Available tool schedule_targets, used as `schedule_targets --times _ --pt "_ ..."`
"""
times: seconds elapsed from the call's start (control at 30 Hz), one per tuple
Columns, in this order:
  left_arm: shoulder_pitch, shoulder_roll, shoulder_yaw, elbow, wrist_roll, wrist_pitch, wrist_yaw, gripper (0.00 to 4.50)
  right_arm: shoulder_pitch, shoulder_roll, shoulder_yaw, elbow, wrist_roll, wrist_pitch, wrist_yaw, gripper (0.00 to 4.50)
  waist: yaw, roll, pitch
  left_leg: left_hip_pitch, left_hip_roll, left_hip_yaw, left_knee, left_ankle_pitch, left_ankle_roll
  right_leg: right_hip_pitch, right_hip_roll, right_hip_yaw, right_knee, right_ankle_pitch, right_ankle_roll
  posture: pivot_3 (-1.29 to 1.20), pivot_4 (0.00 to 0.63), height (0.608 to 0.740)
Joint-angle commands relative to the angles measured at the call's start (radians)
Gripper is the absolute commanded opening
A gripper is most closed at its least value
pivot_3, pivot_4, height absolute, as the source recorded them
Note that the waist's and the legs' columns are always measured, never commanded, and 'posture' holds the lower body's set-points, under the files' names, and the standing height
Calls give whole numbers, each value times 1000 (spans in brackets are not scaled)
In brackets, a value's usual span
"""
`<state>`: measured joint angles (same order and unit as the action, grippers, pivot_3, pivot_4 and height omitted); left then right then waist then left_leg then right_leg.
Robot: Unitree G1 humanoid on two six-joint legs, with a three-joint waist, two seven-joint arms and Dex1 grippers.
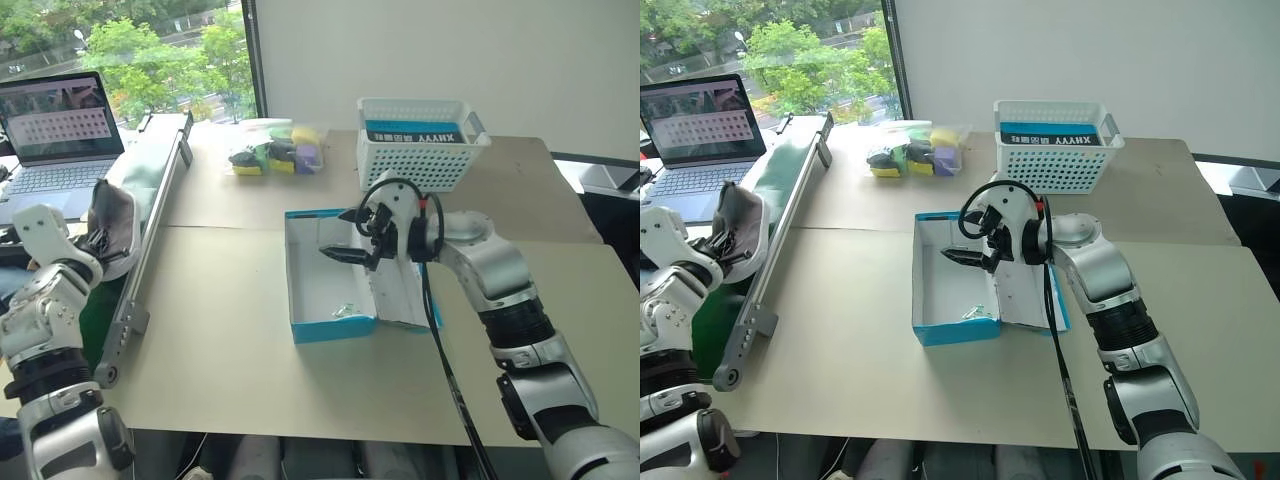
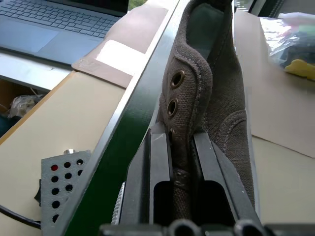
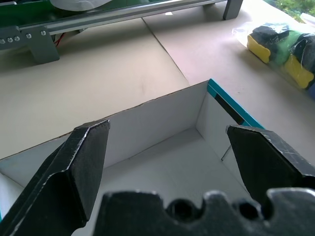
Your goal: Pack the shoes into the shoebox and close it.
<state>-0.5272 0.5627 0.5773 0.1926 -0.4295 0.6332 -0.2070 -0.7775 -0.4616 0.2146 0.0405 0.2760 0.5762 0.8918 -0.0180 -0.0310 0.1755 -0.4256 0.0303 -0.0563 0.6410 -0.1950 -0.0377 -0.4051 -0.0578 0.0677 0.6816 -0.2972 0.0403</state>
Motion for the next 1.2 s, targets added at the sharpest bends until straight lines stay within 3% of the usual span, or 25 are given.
schedule_targets --times 0.03,0.13,0.2,0.5,0.83,0.97,1.2 --pt "-102 -27 -38 -236 -101 39 8 39 -21 -6 -40 -48 15 15 -9 4500 2 -1 0 0 0 0 0 0 0 0 0 0 0 0 0 0 150 740" --pt "-153 -94 -72 -350 -197 108 27 39 -29 5 -69 -53 37 37 -28 4500 2 -1 0 -1 0 0 0 0 0 1 -1 0 0 0 0 0 150 740" --pt "-161 -152 -140 -424 -246 159 28 39 -63 58 -156 -46 119 110 -86 4500 -2 -1 0 0 -1 1 0 0 0 1 -1 0 0 0 0 0 150 740" --pt "-249 -363 -298 -561 -281 220 194 39 -174 77 -362 20 224 271 -247 4500 -19 -1 0 0 -1 1 1 0 0 1 0 1 1 0 0 0 150 740" --pt "-276 -414 -380 -511 -269 180 161 39 -177 66 -392 -4 234 286 -307 4500 -28 -1 0 1 -1 2 1 0 0 1 0 3 -1 0 0 0 150 740" --pt "-267 -404 -397 -501 -261 165 128 39 -223 70 -560 -64 463 452 -331 4500 -24 -1 0 -1 -1 2 1 0 0 1 0 2 -1 0 0 0 150 740" --pt "-272 -416 -426 -469 -240 132 94 39 -255 78 -661 -134 695 622 -424 4500 -23 -1 0 0 -1 2 1 0 0 1 0 2 -2 0 0 0 150 740"
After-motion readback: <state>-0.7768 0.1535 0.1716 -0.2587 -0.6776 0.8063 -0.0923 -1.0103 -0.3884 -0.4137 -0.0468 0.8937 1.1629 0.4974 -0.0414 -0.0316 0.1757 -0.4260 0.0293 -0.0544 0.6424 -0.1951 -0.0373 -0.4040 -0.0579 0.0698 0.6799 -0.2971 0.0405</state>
